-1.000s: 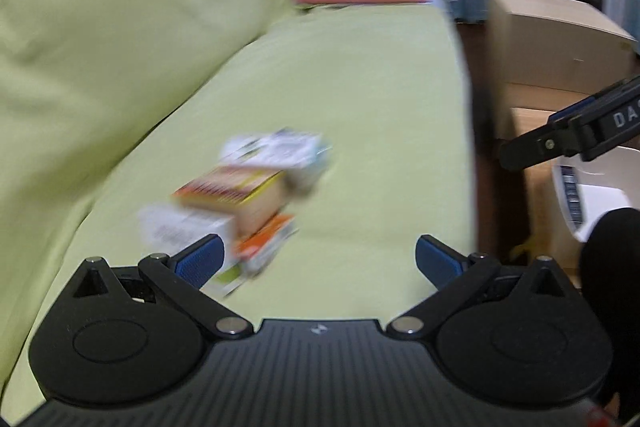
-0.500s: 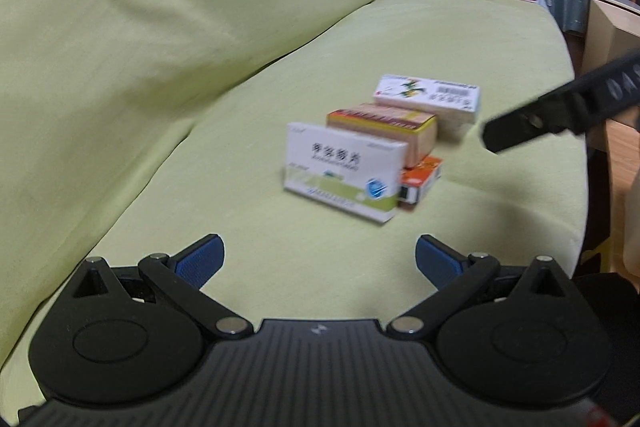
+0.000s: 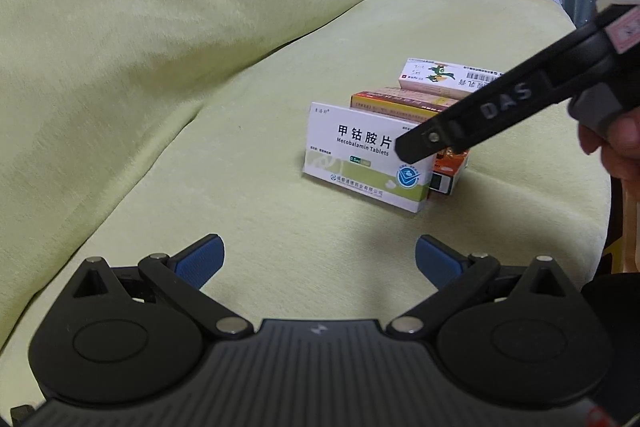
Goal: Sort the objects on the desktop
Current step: 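Close the right gripper on the white Mecobalamin box and lift it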
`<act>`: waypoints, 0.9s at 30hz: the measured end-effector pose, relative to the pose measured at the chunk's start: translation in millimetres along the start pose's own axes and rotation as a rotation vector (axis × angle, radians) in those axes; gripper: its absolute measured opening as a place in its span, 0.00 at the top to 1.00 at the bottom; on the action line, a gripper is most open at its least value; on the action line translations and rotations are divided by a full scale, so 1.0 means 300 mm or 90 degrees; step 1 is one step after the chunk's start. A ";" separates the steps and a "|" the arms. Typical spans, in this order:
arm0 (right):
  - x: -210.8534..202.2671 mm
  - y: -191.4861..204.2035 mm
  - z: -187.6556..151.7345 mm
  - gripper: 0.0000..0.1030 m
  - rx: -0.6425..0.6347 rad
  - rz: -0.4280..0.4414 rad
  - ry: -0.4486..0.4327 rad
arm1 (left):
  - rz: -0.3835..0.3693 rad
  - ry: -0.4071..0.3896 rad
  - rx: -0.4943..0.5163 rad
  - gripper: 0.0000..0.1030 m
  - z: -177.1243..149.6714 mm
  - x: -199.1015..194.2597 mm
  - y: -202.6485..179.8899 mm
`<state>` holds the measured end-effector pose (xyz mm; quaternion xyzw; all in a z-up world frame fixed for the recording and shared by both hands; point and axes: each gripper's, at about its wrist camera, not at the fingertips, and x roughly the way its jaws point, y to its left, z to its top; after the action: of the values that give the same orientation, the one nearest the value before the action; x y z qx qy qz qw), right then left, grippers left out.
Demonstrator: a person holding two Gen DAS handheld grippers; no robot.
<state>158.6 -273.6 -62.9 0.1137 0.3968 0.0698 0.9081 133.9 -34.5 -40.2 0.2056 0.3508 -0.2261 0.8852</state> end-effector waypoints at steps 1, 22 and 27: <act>0.011 0.000 0.003 0.31 -0.001 -0.001 0.003 | -0.001 0.001 -0.001 0.00 -0.002 0.004 0.000; 0.028 0.045 -0.031 0.80 -0.024 -0.012 0.059 | -0.010 0.018 0.029 0.00 -0.038 0.001 -0.053; -0.062 0.057 -0.105 0.80 -0.051 -0.012 0.107 | -0.029 0.031 0.064 0.00 -0.055 -0.003 -0.101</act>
<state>122.1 -256.3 -66.0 0.0673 0.4694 0.0860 0.8762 108.1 -50.3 -56.9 0.2474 0.3646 -0.2587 0.8596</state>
